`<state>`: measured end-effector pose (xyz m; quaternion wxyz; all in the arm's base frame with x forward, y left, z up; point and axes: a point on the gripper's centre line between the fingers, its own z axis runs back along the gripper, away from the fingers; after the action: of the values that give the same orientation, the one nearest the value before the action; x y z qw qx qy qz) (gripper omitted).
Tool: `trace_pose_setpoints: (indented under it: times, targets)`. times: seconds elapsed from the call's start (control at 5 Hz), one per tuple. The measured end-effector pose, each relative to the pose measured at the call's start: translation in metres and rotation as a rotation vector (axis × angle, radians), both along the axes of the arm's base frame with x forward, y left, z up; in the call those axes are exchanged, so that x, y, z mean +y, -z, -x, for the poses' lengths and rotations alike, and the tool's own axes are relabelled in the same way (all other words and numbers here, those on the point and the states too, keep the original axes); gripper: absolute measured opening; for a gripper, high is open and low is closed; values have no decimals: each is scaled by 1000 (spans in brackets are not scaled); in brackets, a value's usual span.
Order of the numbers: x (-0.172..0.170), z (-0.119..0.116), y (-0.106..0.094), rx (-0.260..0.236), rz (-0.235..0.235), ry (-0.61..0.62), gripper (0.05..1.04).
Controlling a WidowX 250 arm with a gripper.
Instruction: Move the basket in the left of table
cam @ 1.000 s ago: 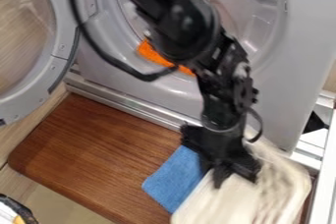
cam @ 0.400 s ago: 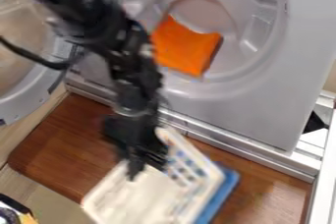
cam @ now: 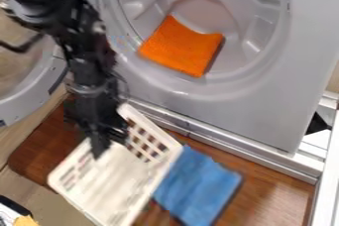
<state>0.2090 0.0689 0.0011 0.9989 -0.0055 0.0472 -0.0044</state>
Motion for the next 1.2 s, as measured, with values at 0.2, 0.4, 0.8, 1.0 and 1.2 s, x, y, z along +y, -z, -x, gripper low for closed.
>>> trace_pose_setpoints:
  times: [0.2,0.4,0.8,1.0,1.2]
  targets:
    - [24,-4,3,4,-4,-27,90]
    - [40,-11,5,14,-15,-46,90]
    - [49,-28,33,49,11,-47,291]
    - [47,-31,34,56,-1,-47,578]
    - [40,-33,41,79,-2,-42,884]
